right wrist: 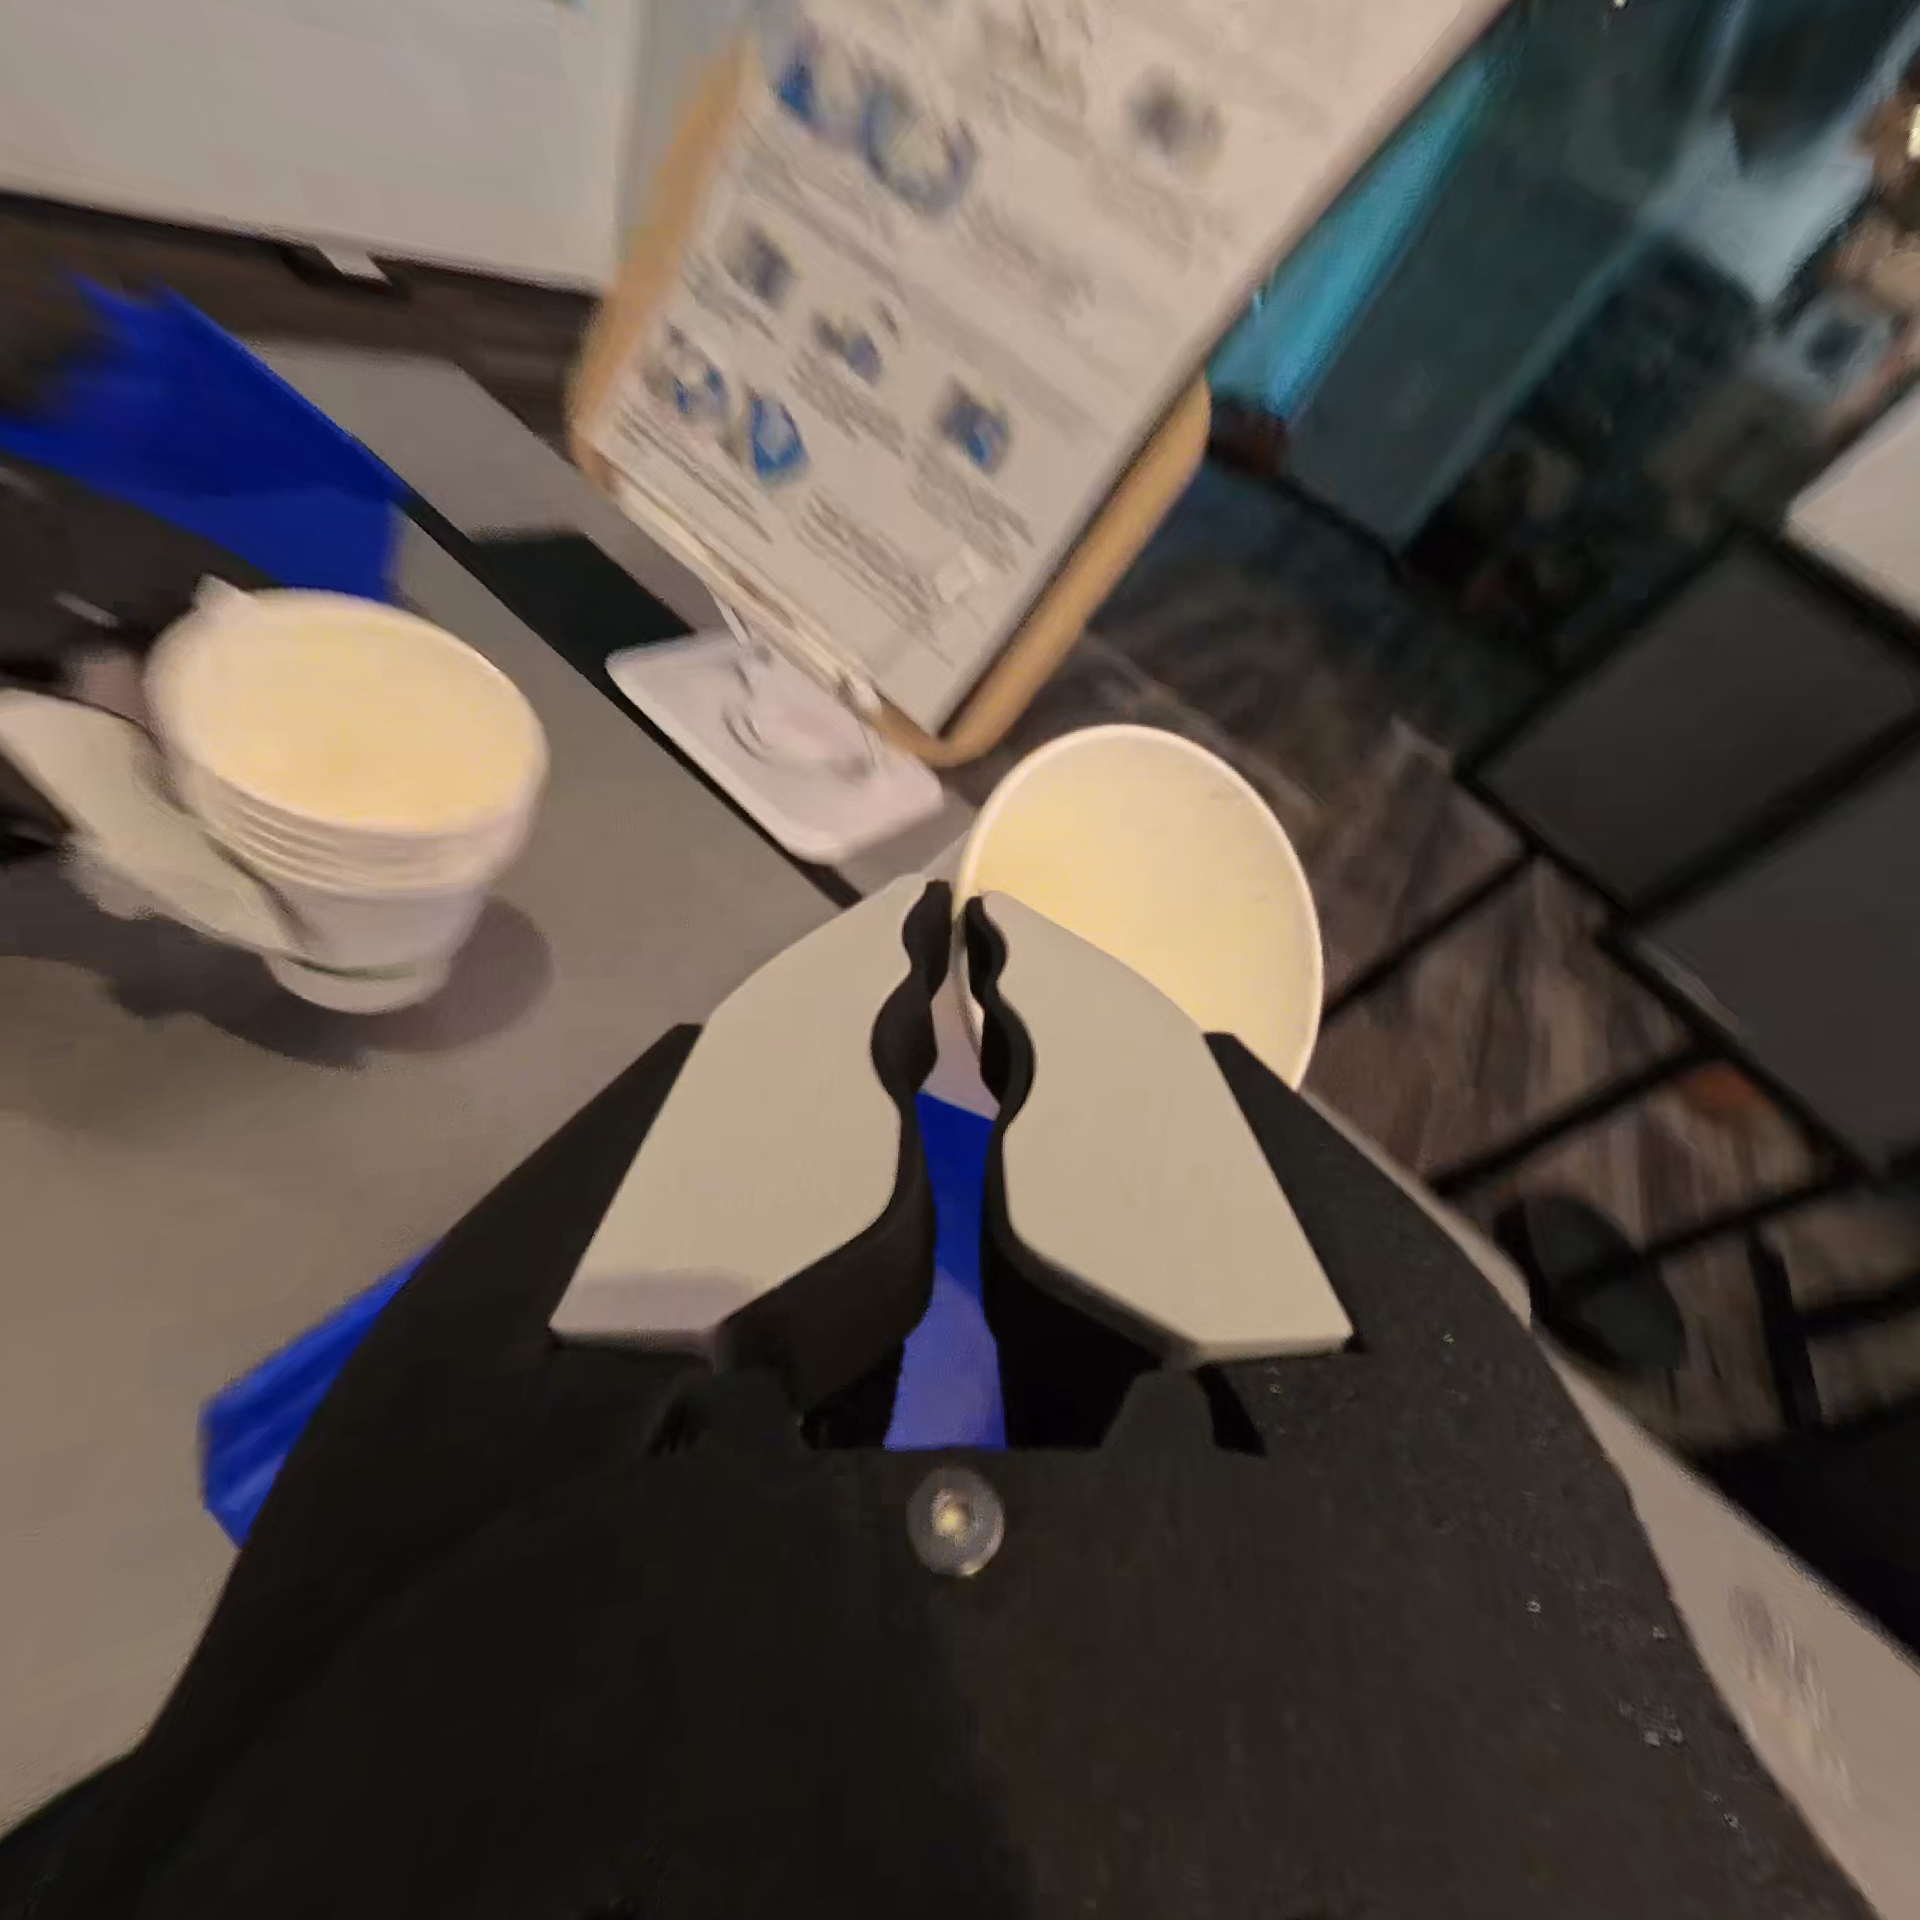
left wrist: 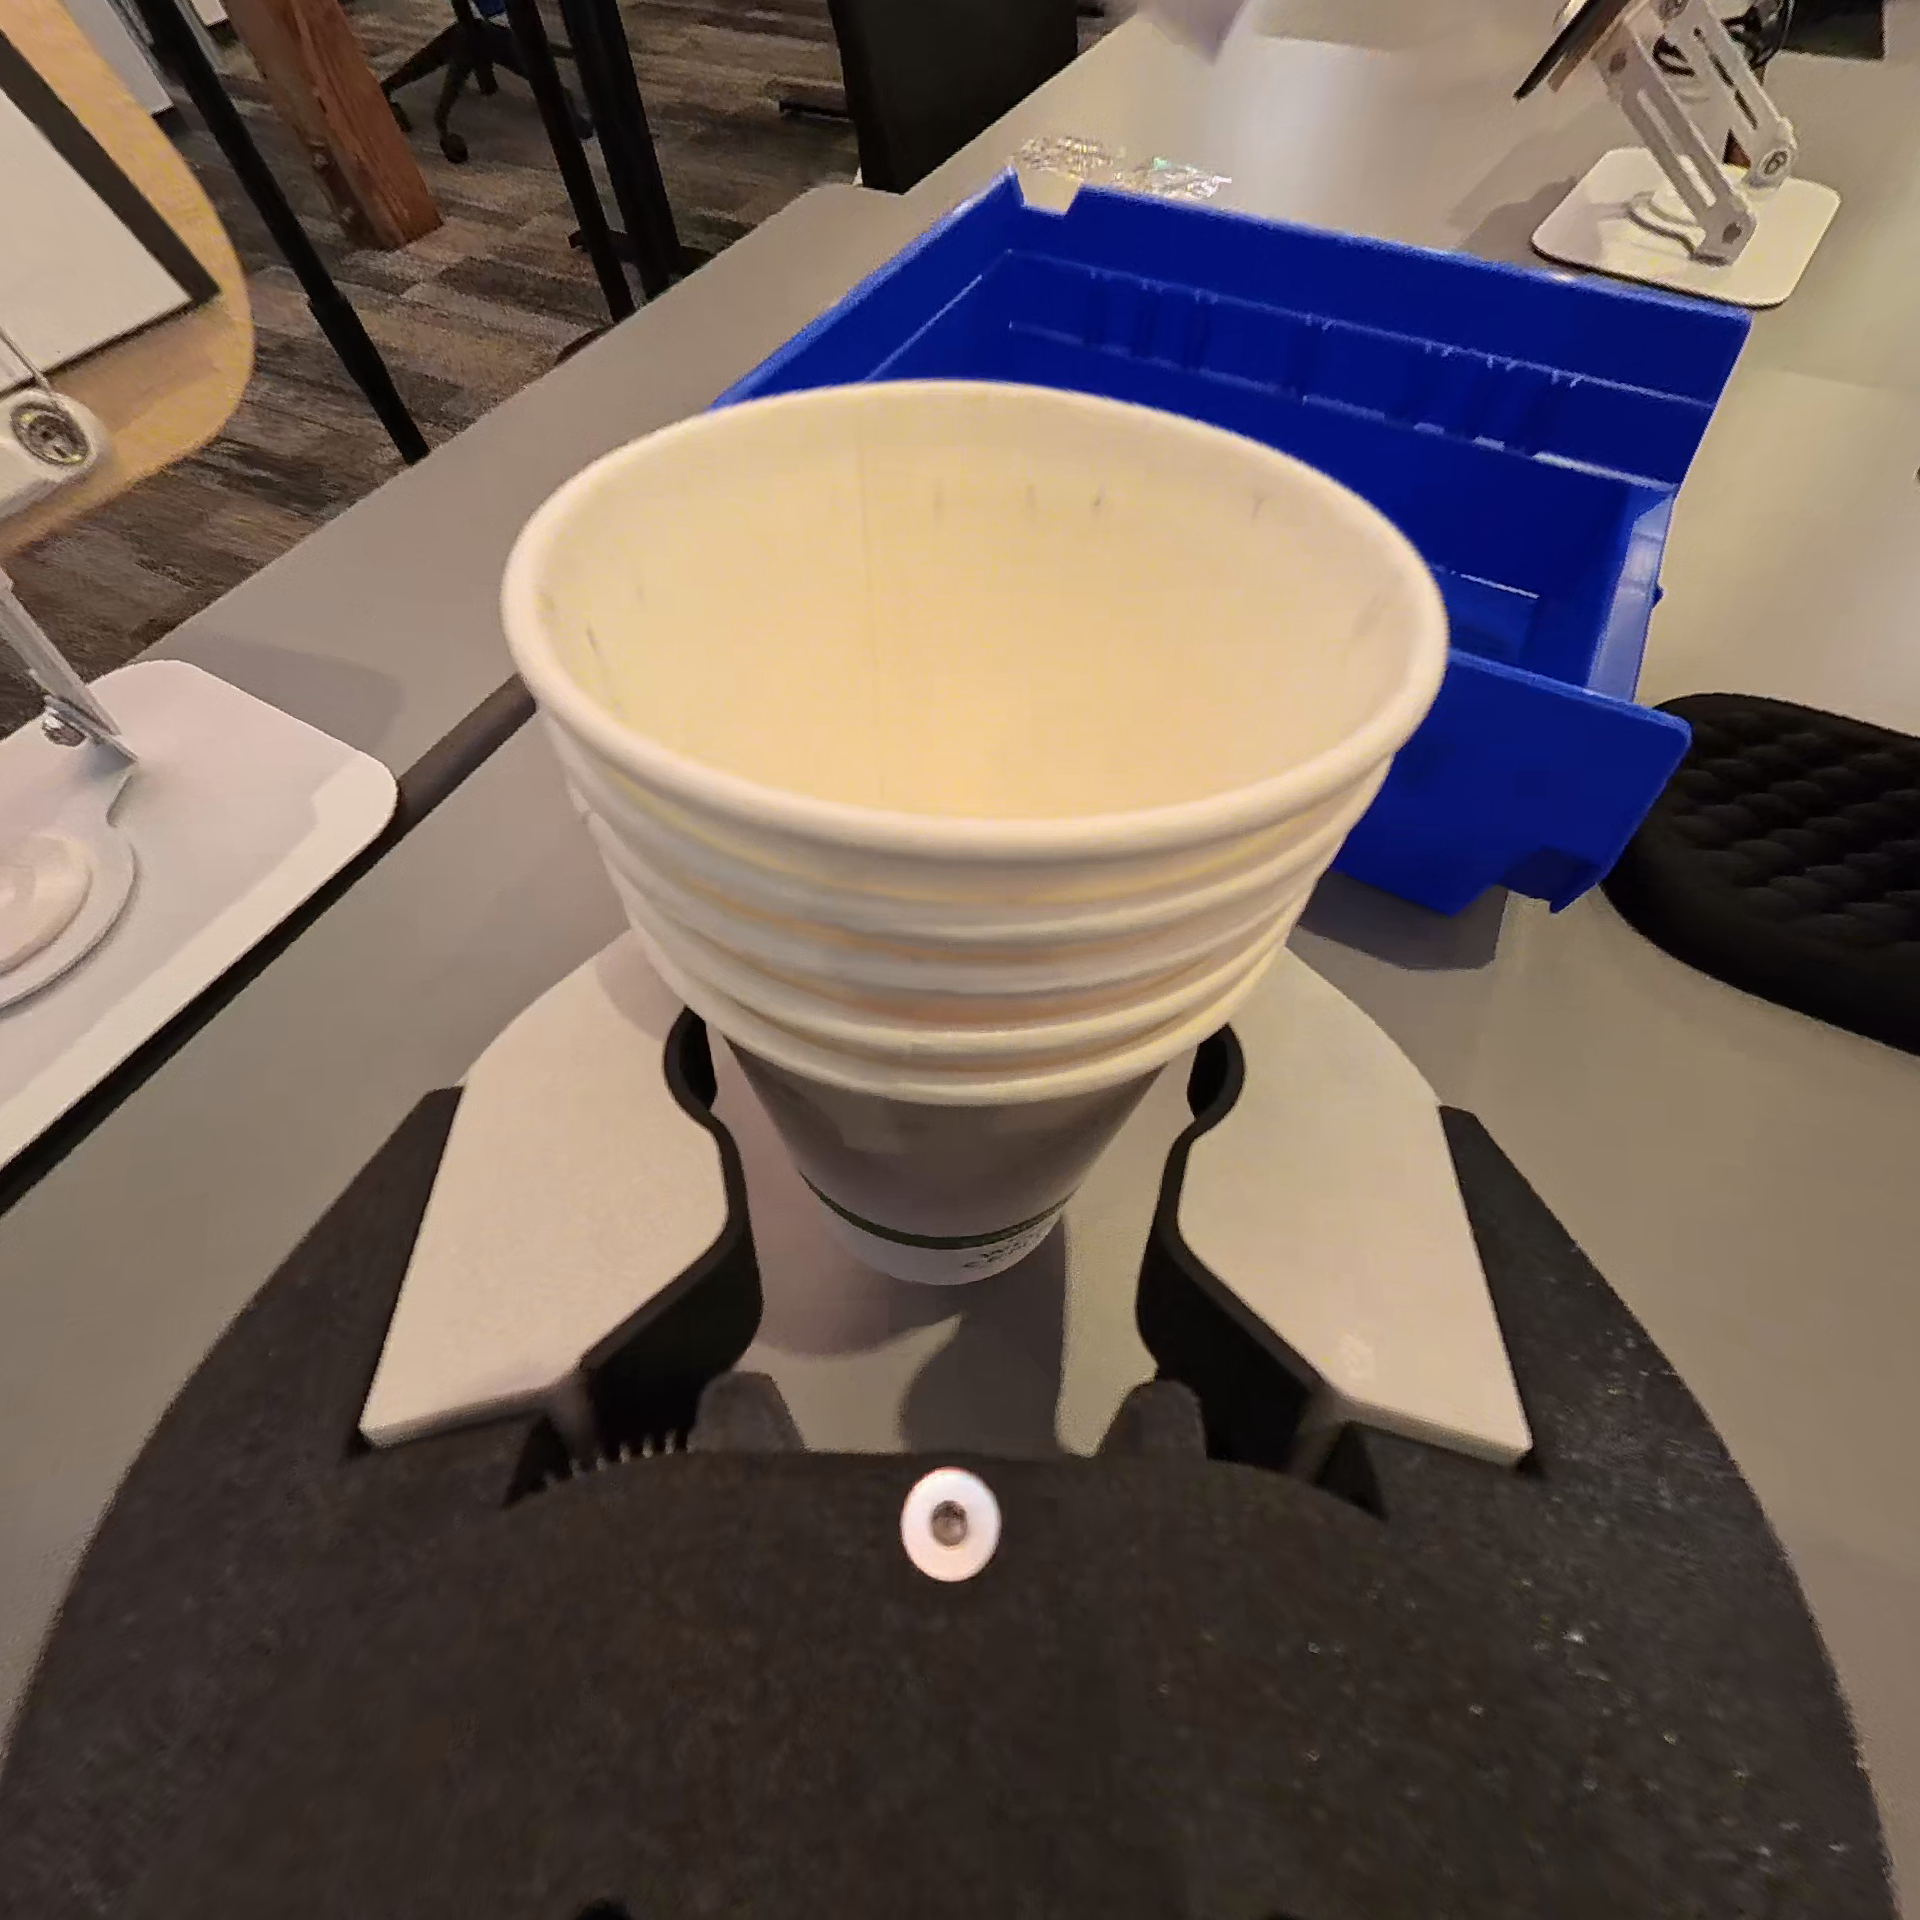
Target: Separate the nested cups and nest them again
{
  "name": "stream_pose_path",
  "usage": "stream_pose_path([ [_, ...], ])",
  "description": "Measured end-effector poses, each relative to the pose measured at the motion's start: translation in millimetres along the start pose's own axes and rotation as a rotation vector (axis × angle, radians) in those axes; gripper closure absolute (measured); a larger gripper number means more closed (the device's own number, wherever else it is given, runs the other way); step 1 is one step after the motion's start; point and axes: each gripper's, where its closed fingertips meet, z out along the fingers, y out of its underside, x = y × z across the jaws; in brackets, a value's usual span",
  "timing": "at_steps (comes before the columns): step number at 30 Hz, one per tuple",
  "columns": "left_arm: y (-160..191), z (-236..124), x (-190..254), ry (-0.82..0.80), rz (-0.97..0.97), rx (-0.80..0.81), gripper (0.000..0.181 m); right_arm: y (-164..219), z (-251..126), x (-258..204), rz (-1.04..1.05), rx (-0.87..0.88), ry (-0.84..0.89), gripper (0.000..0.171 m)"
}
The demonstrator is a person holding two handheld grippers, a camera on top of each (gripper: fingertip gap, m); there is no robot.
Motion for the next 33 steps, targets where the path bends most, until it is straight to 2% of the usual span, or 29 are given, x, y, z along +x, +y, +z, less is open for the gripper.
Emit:
stream_pose_path([
  [4,-5.7,-5.0,-2.5,-0.010,-0.002,0.020,0.090,84.9,41.4,27.7,0.133,-0.251,0.013,0.168],
  [7,-9.9,-9.4,-3.7,-0.010,-0.005,0.033,0.091,126.3,61.3,30.9,0.204,-0.362,-0.004,0.168],
  [10,-14.7,-13.5,-3.8,-0.005,-0.010,0.049,0.091,156.4,67.5,36.5,0.154,-0.483,0.037,0.168],
  [20,-21.0,-18.8,-0.8,0.006,-0.010,0.068,0.090,186.1,82.8,32.6,0.026,-0.587,0.040,0.168],
  [28,-19.9,-17.5,1.1,0.006,-0.006,0.060,0.090,188.3,84.9,32.1,0.005,-0.586,0.040,0.168],
  [31,-17.7,-15.4,2.5,0.011,-0.009,0.052,0.090,194.3,82.1,34.5,-0.026,-0.631,0.054,0.152],
  [33,-16.6,-14.1,3.2,0.013,-0.009,0.047,0.090,187.1,78.2,38.7,-0.040,-0.619,0.078,0.151],
])
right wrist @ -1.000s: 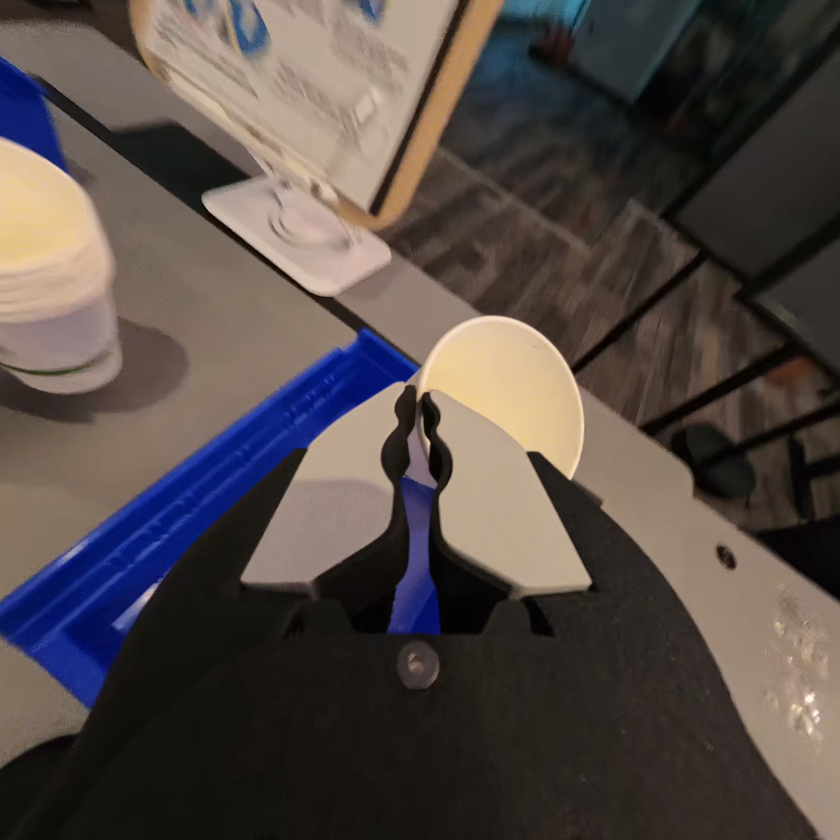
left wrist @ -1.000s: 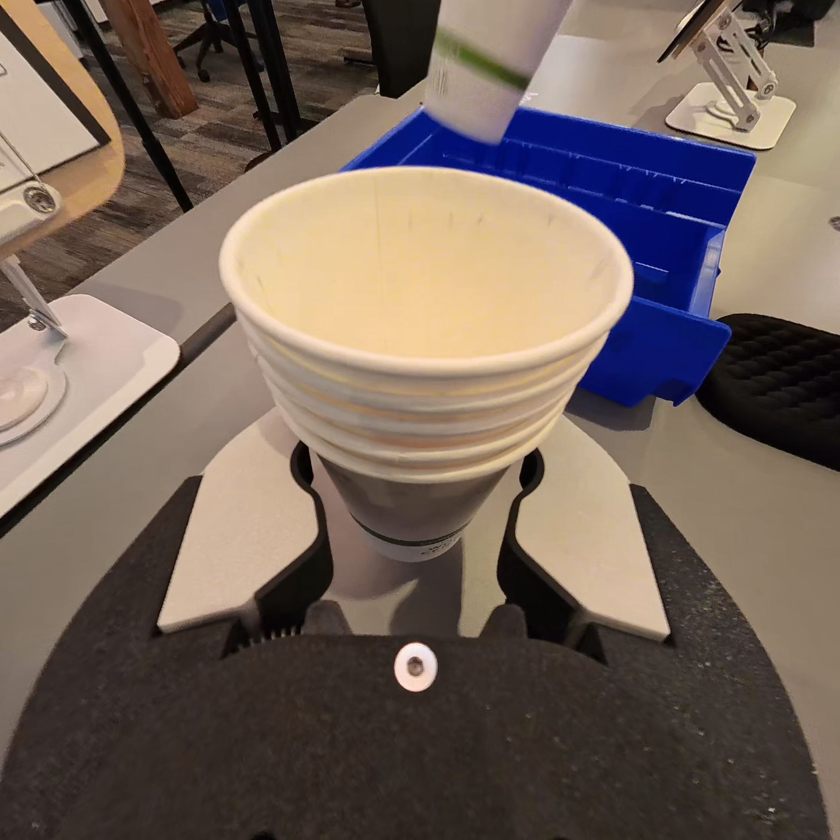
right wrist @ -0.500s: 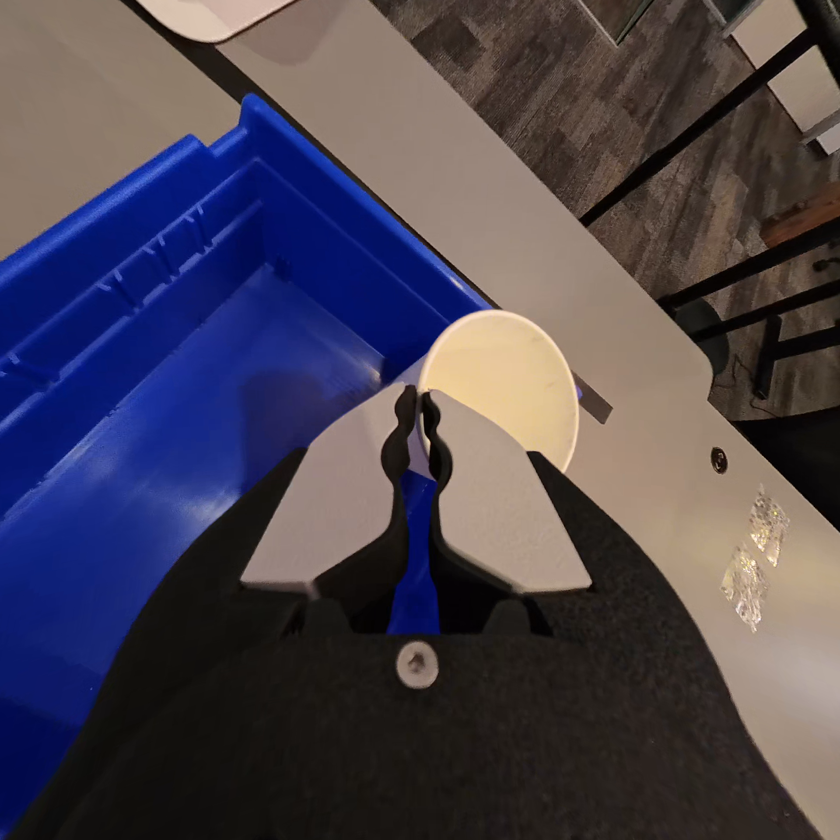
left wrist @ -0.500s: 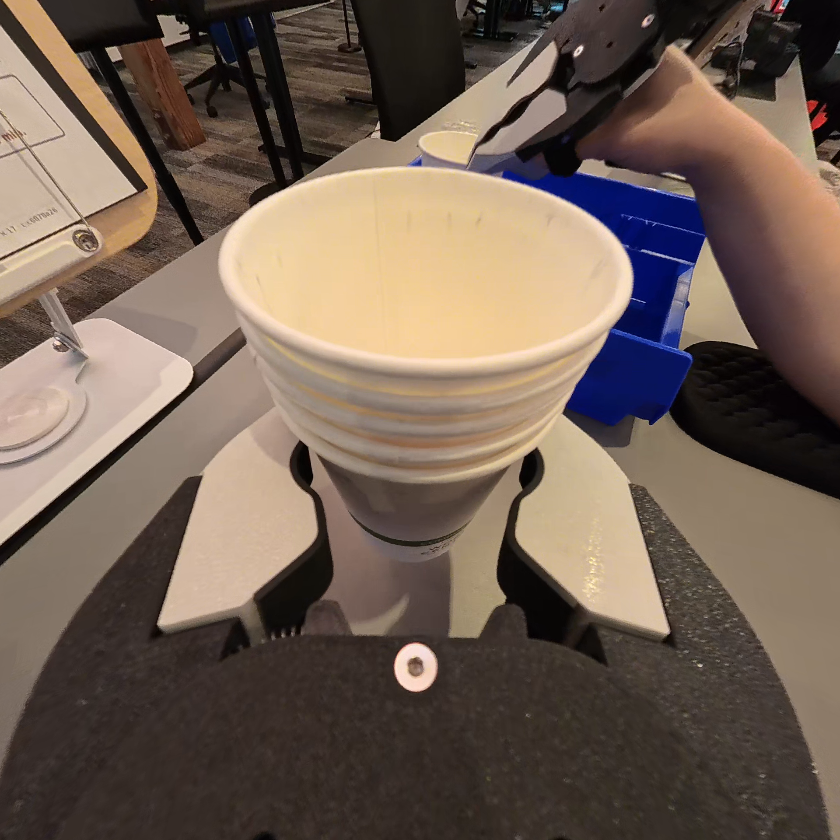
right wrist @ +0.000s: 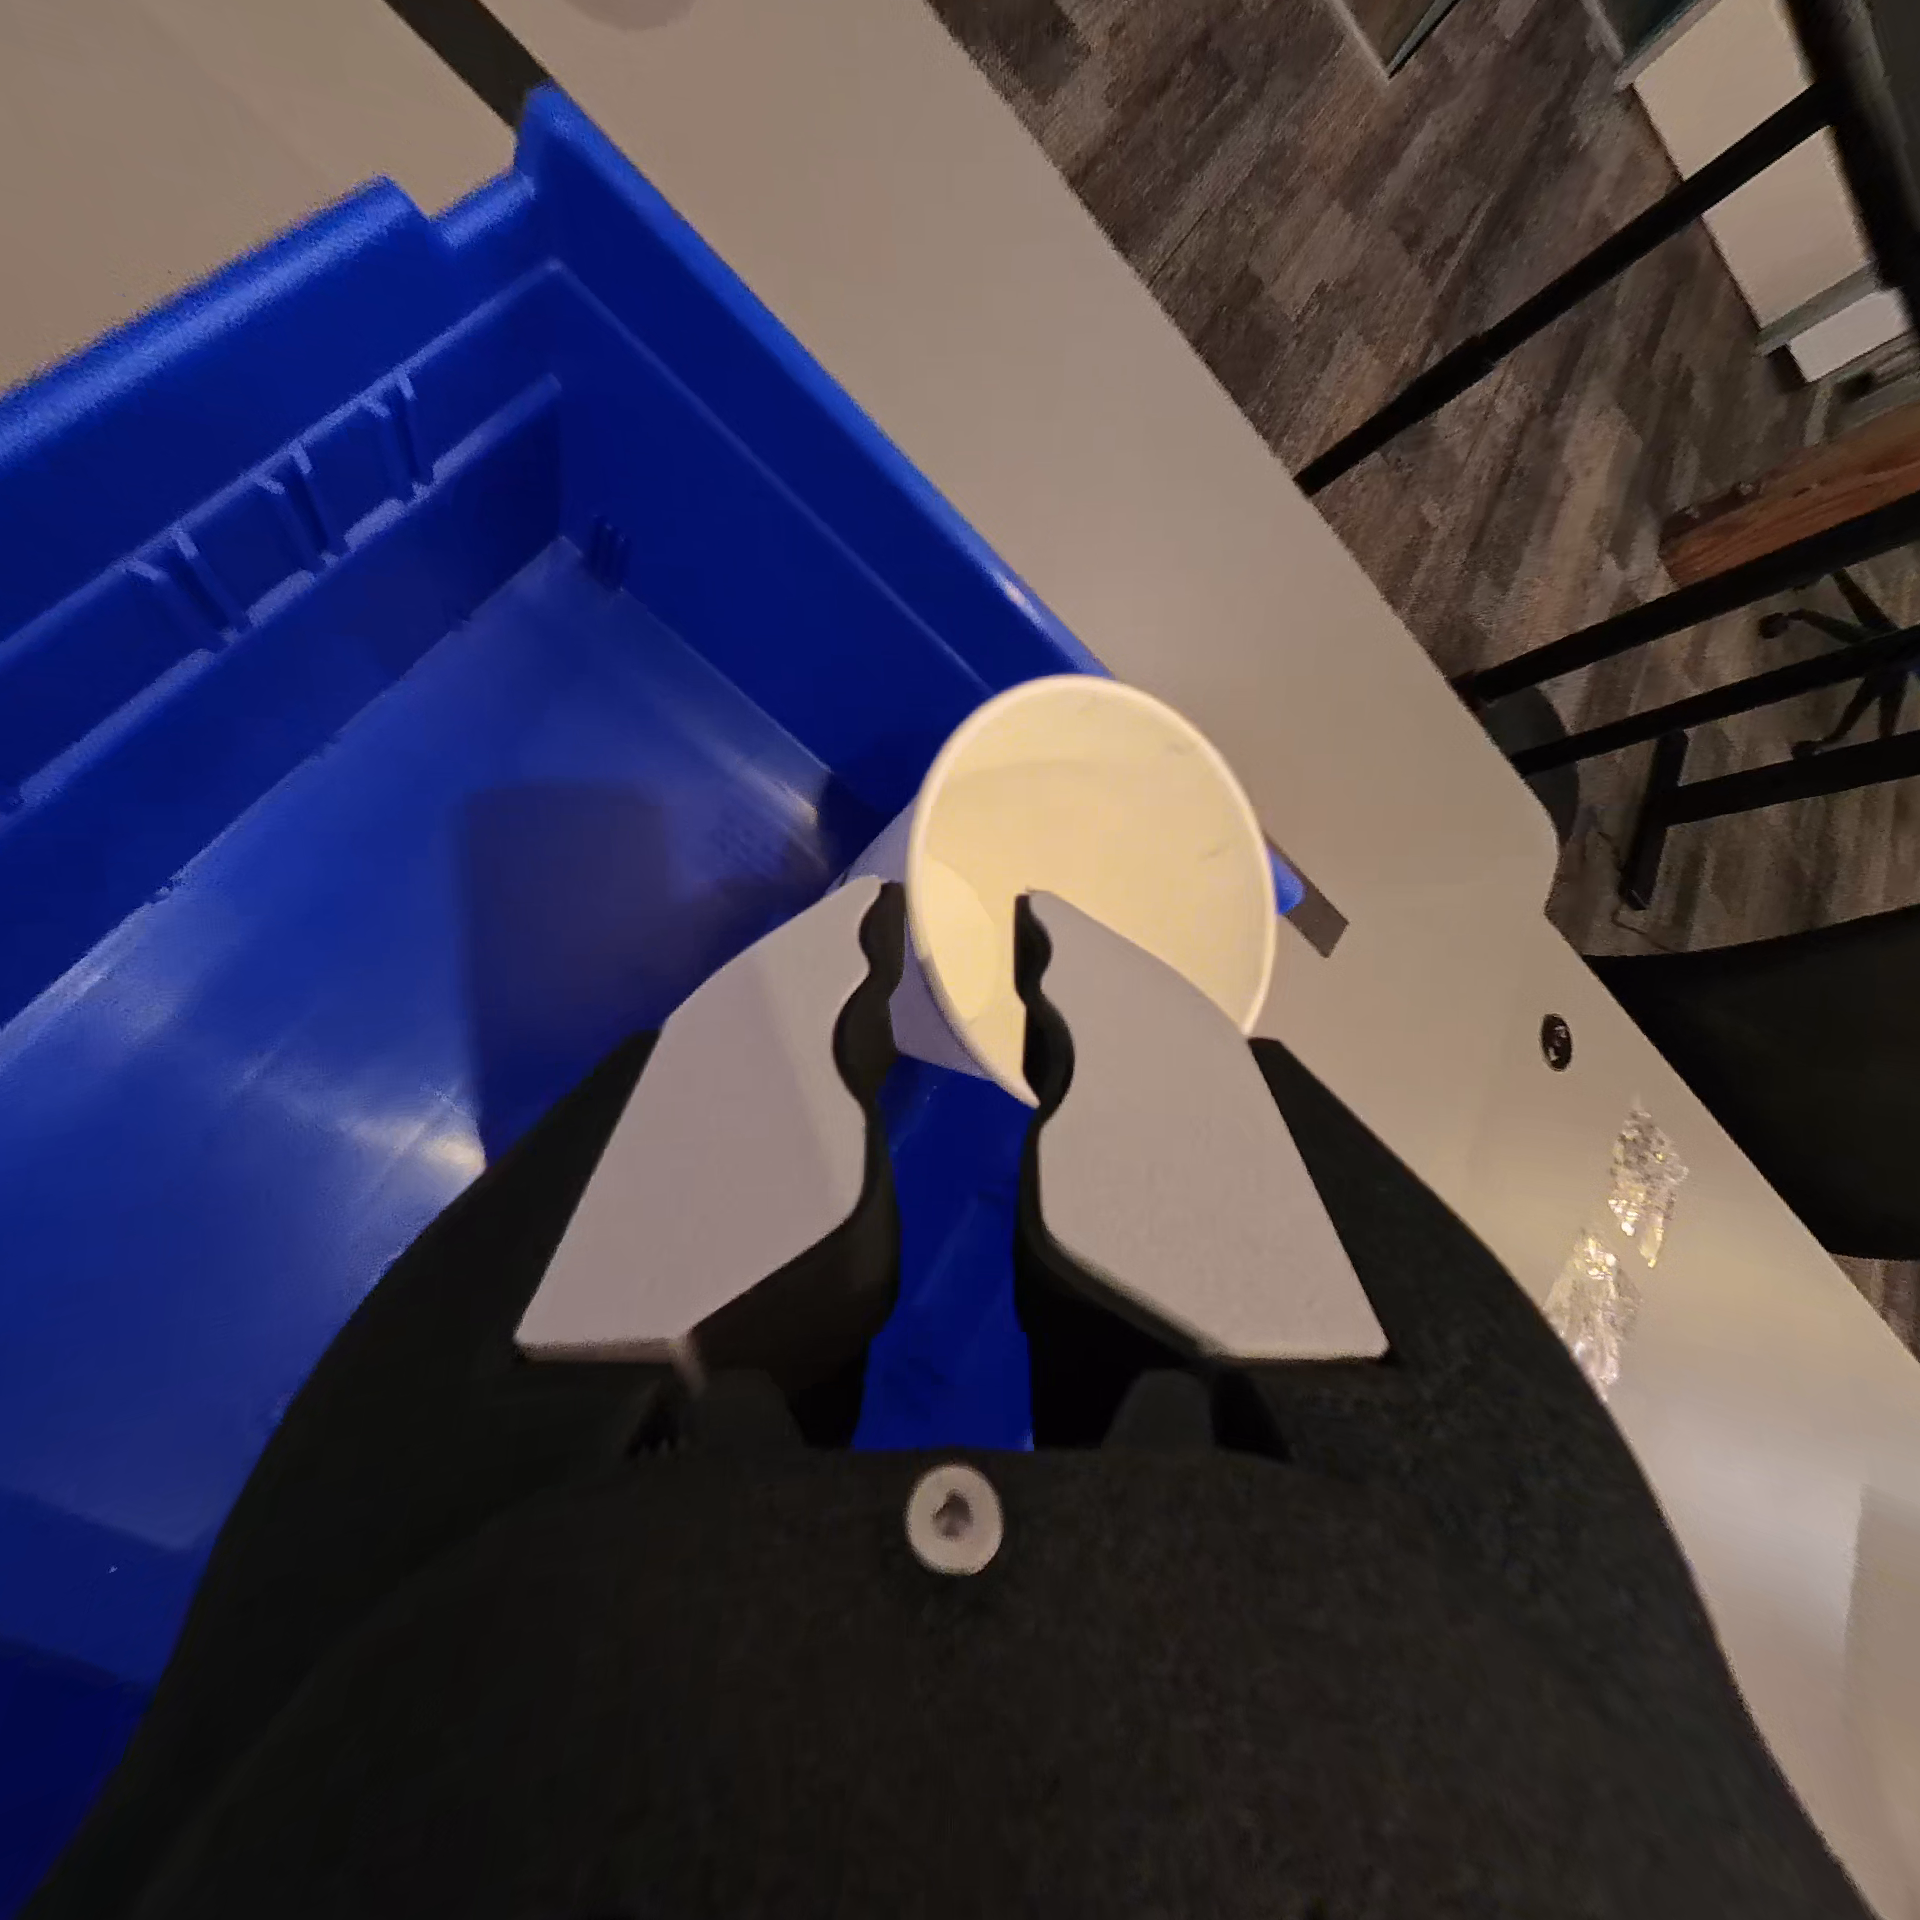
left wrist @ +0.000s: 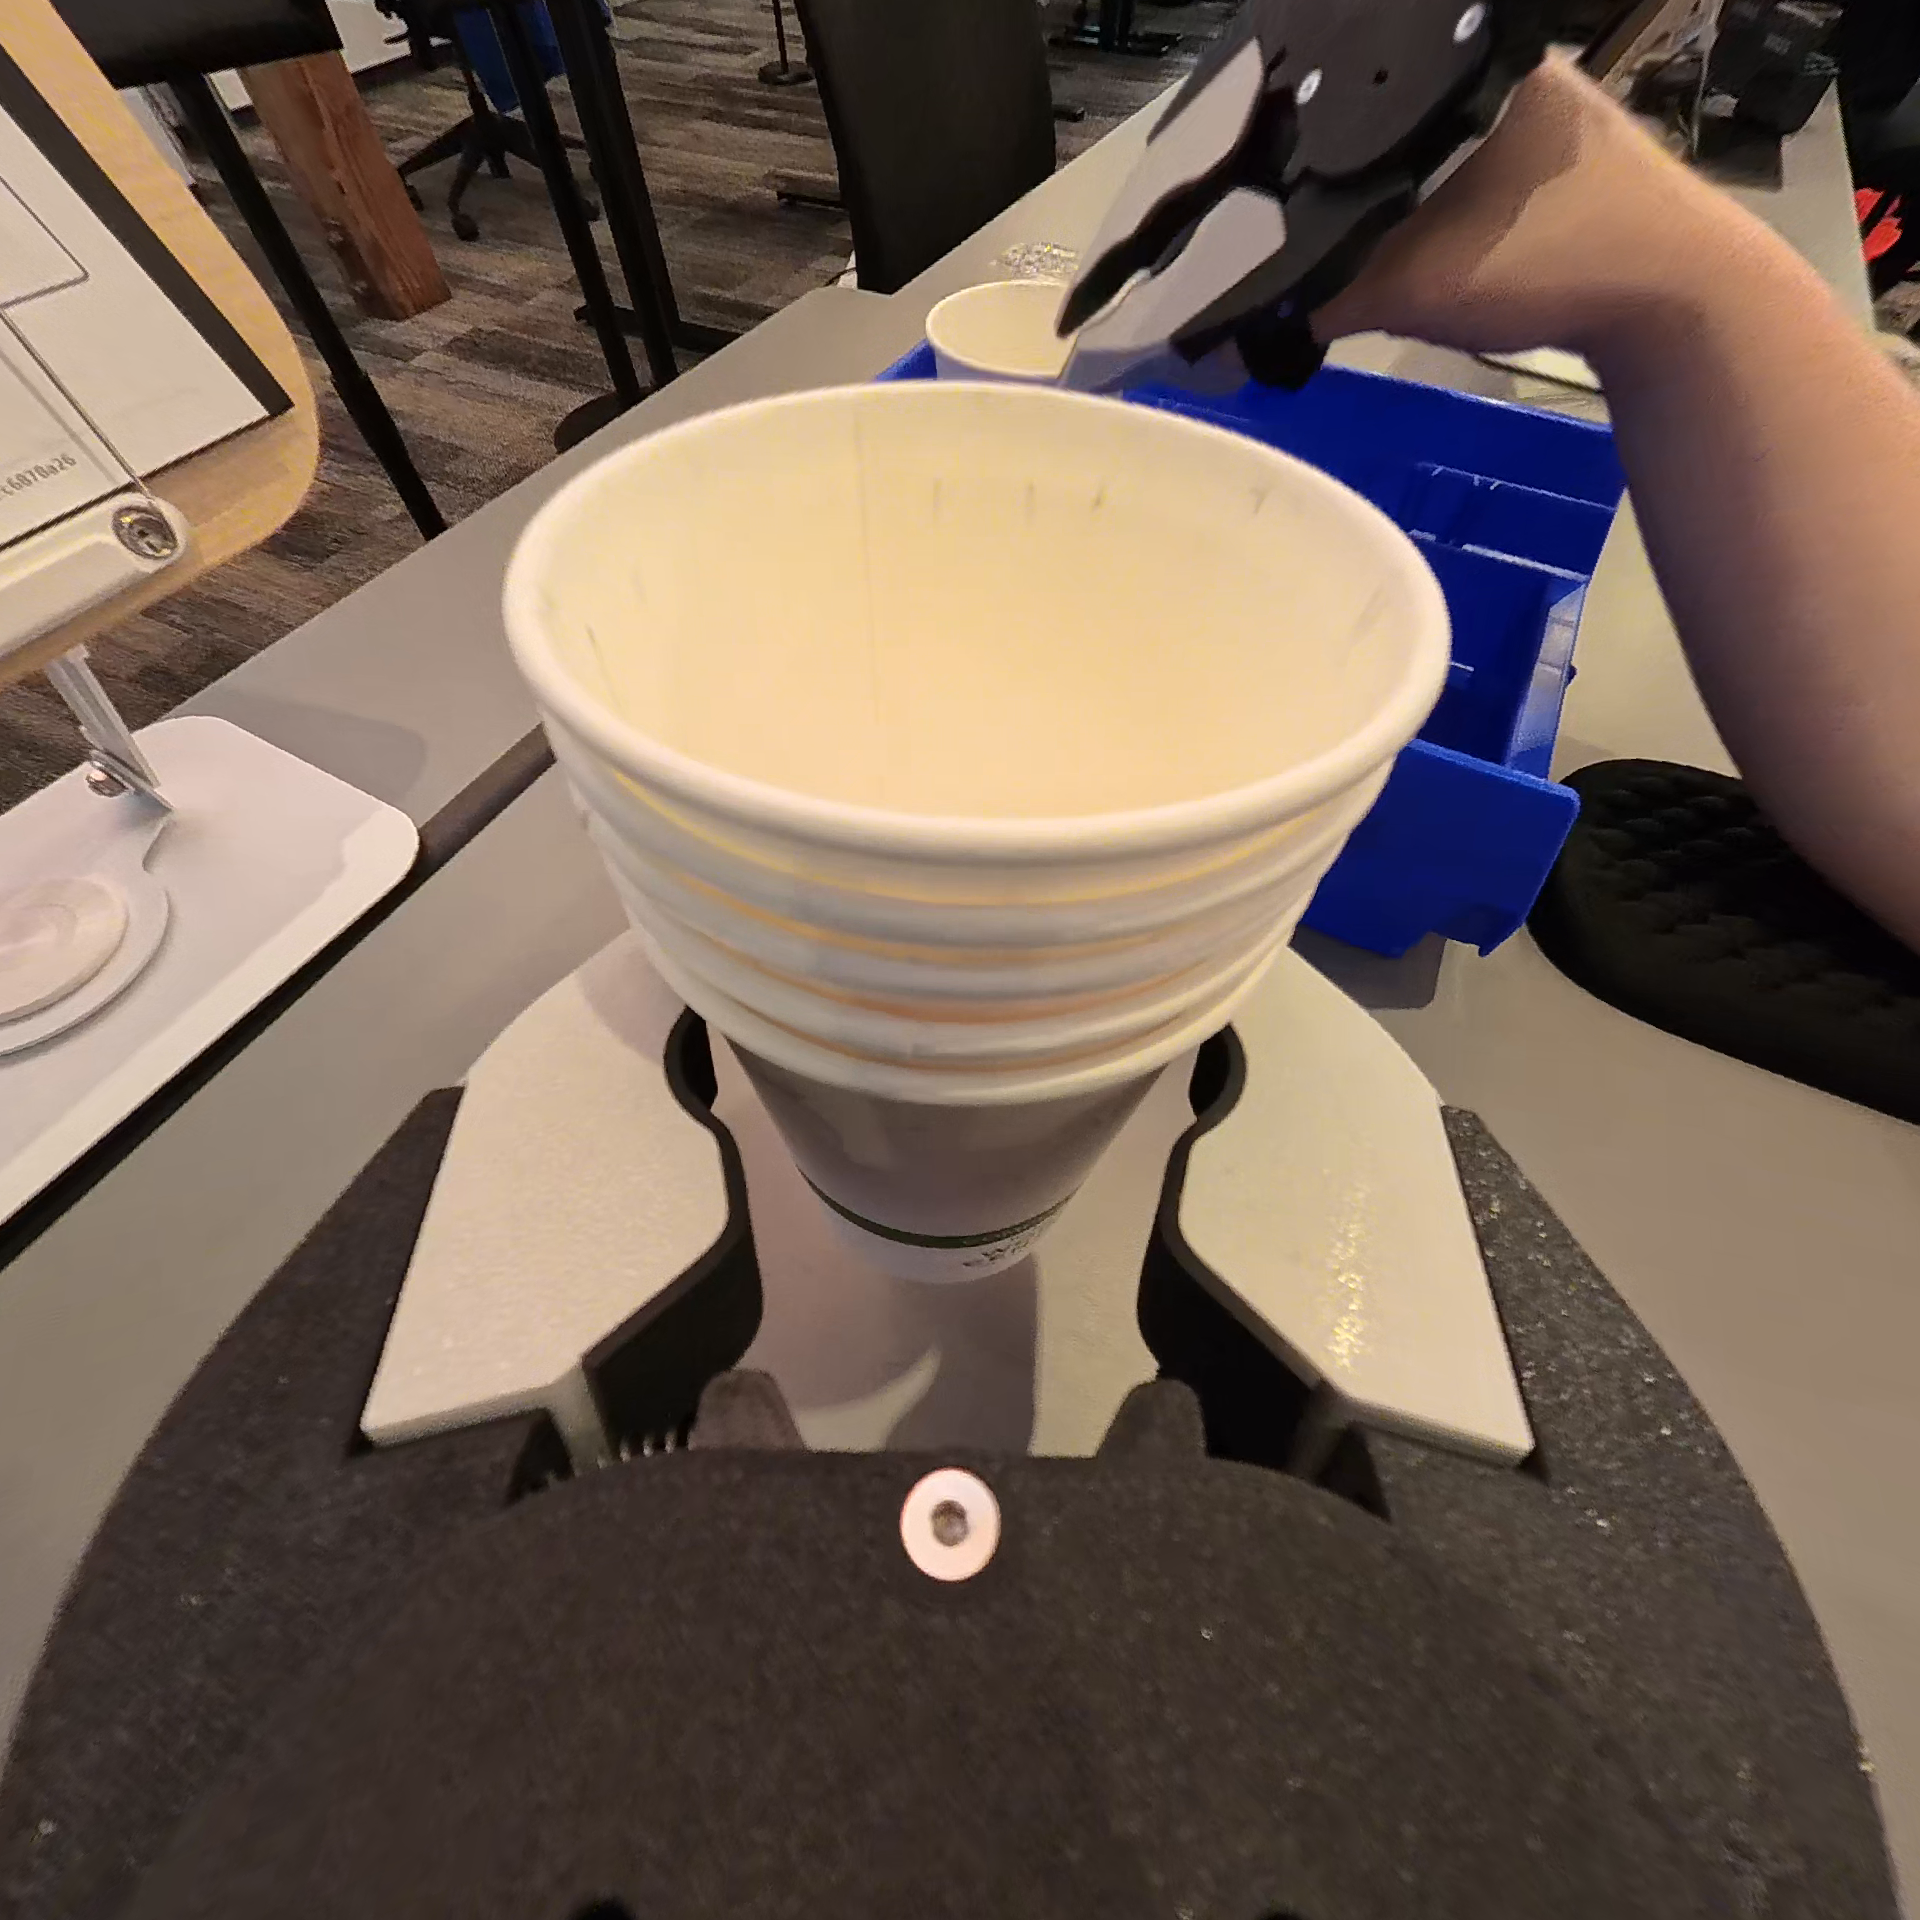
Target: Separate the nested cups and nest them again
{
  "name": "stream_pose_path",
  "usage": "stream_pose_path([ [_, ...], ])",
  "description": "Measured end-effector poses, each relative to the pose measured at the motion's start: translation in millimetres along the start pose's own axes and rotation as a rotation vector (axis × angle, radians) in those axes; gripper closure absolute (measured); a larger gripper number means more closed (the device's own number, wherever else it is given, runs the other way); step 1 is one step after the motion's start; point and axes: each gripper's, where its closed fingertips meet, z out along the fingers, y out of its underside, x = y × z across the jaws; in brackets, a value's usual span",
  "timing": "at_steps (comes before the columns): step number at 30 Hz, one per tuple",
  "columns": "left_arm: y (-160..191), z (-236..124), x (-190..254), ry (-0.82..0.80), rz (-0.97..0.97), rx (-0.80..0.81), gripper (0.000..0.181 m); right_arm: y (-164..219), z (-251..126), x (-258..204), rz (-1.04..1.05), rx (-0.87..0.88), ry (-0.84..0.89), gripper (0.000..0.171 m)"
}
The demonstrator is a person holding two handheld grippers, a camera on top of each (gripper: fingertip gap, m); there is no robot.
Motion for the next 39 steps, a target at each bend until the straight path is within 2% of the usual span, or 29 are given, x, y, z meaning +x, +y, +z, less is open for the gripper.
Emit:
stream_pose_path([
  [3,2.0,2.1,1.7,0.006,0.001,-0.008,0.090,-29.2,-29.5,3.2,0.018,0.116,0.029,0.154],
  [5,4.5,4.3,3.9,0.015,0.002,-0.021,0.090,-62.9,-59.0,-11.9,-0.006,0.256,-0.019,0.154],
  [8,8.2,7.5,6.9,0.025,0.007,-0.038,0.090,-117.4,-115.8,-78.1,-0.180,0.531,-0.261,0.155],
  [10,10.0,9.2,9.2,0.032,0.010,-0.045,0.090,-137.2,-155.2,-129.4,-0.347,0.685,-0.421,0.160],
  [13,12.2,11.5,12.4,0.038,0.019,-0.056,0.090,-149.6,-185.1,-176.7,-0.475,0.764,-0.530,0.163],
  [18,15.1,14.6,17.8,0.048,0.036,-0.073,0.090,-145.5,-167.4,-211.6,-0.605,0.650,-0.545,0.162],
  [24,16.6,16.9,22.6,0.058,0.048,-0.082,0.090,-139.2,-151.5,-228.8,-0.626,0.582,-0.623,0.162],
  [39,13.5,16.5,26.6,0.065,0.057,-0.070,0.090,-136.8,-148.0,-230.7,-0.601,0.548,-0.666,0.168],
])
